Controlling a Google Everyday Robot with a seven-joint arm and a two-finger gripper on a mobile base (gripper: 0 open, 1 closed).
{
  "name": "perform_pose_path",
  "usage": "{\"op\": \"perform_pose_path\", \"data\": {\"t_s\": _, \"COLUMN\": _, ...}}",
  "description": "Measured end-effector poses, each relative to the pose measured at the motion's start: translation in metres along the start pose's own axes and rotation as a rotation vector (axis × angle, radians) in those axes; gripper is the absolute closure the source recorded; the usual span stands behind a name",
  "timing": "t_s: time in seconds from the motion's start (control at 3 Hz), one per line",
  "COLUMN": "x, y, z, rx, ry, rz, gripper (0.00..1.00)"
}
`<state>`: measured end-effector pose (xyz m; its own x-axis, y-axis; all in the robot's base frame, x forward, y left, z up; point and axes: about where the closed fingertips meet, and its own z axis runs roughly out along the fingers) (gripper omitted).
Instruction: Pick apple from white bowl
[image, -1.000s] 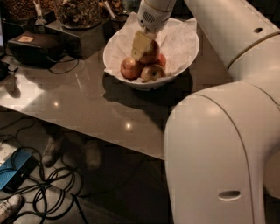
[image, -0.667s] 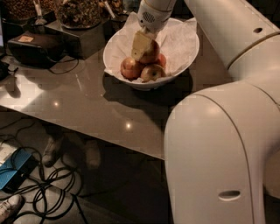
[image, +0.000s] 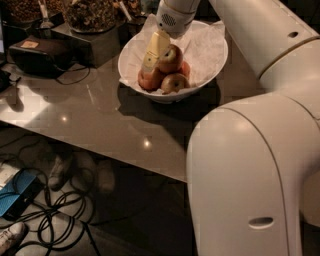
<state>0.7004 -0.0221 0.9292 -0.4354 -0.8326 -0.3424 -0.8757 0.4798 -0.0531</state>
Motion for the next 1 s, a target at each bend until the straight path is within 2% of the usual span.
{"op": "perform_pose_path", "data": {"t_s": 0.33, "x": 0.0, "y": 0.0, "z": 0.0, "rx": 0.0, "ry": 0.0, "rz": 0.0, "gripper": 0.0}}
{"op": "perform_pose_path", "data": {"t_s": 0.67, "x": 0.009, "y": -0.003, "z": -0.005, "rx": 0.032, "ry": -0.014, "rz": 0.016, "gripper": 0.0}}
{"op": "perform_pose_path", "data": {"t_s": 1.0, "x": 0.025, "y": -0.002, "z": -0.005, "rx": 0.05, "ry": -0.018, "rz": 0.059, "gripper": 0.0}}
